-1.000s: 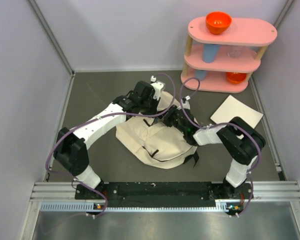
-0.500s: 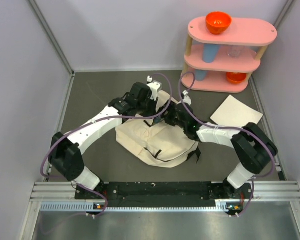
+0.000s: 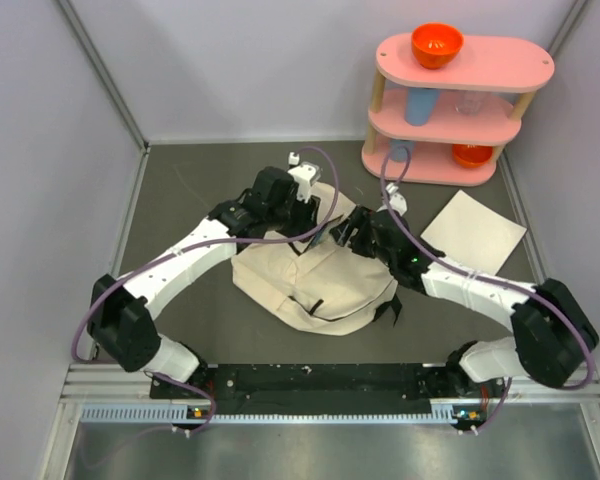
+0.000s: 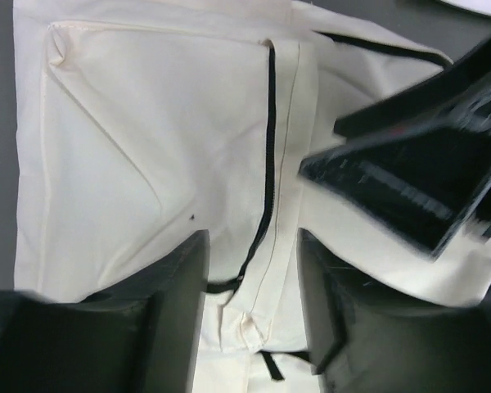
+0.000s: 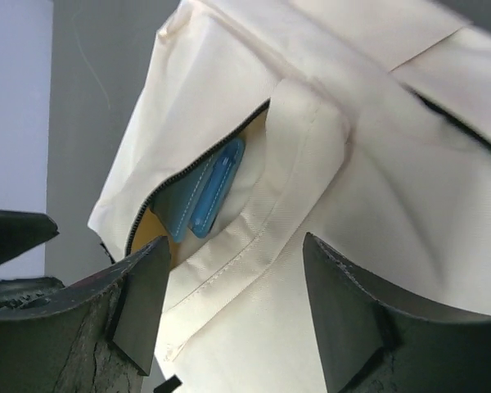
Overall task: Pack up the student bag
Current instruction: Place the personal item in the student bag.
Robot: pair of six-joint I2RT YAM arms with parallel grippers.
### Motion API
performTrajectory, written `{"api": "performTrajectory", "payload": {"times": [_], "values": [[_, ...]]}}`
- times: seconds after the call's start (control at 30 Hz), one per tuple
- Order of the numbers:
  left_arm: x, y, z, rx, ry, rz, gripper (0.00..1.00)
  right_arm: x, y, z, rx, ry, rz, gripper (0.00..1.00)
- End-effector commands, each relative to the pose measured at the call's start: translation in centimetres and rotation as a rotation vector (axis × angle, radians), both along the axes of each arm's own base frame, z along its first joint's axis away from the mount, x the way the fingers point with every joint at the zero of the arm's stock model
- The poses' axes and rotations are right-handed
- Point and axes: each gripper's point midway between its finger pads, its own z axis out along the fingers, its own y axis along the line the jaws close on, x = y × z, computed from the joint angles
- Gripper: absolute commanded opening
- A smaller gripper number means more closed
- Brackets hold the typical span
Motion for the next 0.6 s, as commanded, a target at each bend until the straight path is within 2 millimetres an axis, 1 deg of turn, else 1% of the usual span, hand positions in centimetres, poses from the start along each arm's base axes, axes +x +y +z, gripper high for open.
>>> {"api": "performTrajectory", "payload": {"times": [0.0,0.07,0.1,0.13,0.17,0.2,0.23,0.27,0.3,0.33,0.37,0.4,0.43,0.47,0.5,0.57], "values": [[-0.9,0.9,3.2,-0.096,-0.064,0.035,0.68,0.8,-4.5,3.0,-0.053,-0.085,-0.109,0.65],[-1.7,2.2,2.9,-0.105,-0.066,0.081,0.76,0.9,-5.6,4.2,-0.047,-0.115,-0.108,0.65],[-1.6,3.0,2.6,-0.115,-0.052,0.132,0.79,1.8,-7.1,4.4,-0.041,-0.113,-0.134,0.66],[-2.3,4.1,1.7,-0.115,-0.032,0.164,0.84,2.0,-7.4,4.6,-0.032,-0.106,-0.119,0.66],[-2.4,4.9,1.1,-0.119,-0.021,0.200,0.87,2.2,-7.1,4.0,-0.020,-0.075,-0.064,0.67],[-2.4,5.8,0.6,-0.141,0.002,0.256,0.90,2.8,-7.1,4.6,-0.011,-0.072,-0.045,0.68],[-3.3,6.9,-1.0,-0.145,0.032,0.287,0.93,3.6,-8.0,4.2,-0.014,-0.053,-0.043,0.68],[-3.7,7.4,-1.8,-0.161,0.060,0.308,0.93,3.6,-7.3,3.0,-0.020,-0.016,0.024,0.69],[-4.8,8.0,-4.1,-0.193,0.139,0.333,0.93,4.0,-6.6,3.3,-0.012,-0.019,0.069,0.69],[-5.5,8.2,-3.9,-0.238,0.145,0.334,0.94,4.5,-6.3,3.4,-0.002,-0.027,0.101,0.70],[-5.7,8.0,-4.0,-0.280,0.143,0.332,0.95,4.3,-5.5,3.1,0.006,-0.013,0.161,0.70],[-6.8,8.5,-6.0,-0.292,0.199,0.361,0.96,4.8,-5.0,2.2,0.003,0.019,0.173,0.71],[-7.3,8.6,-5.9,-0.321,0.200,0.366,0.97,5.0,-4.9,1.7,0.000,0.033,0.183,0.72],[-7.5,8.5,-6.1,-0.344,0.204,0.370,0.98,5.2,-5.1,0.7,-0.042,0.053,0.186,0.73],[-8.4,8.7,-7.4,-0.352,0.244,0.391,0.98,5.6,-5.5,-0.2,-0.077,0.080,0.170,0.76],[-8.9,8.6,-7.5,-0.395,0.255,0.393,0.99,5.8,-6.8,-1.9,-0.135,0.122,0.128,0.77]]}}
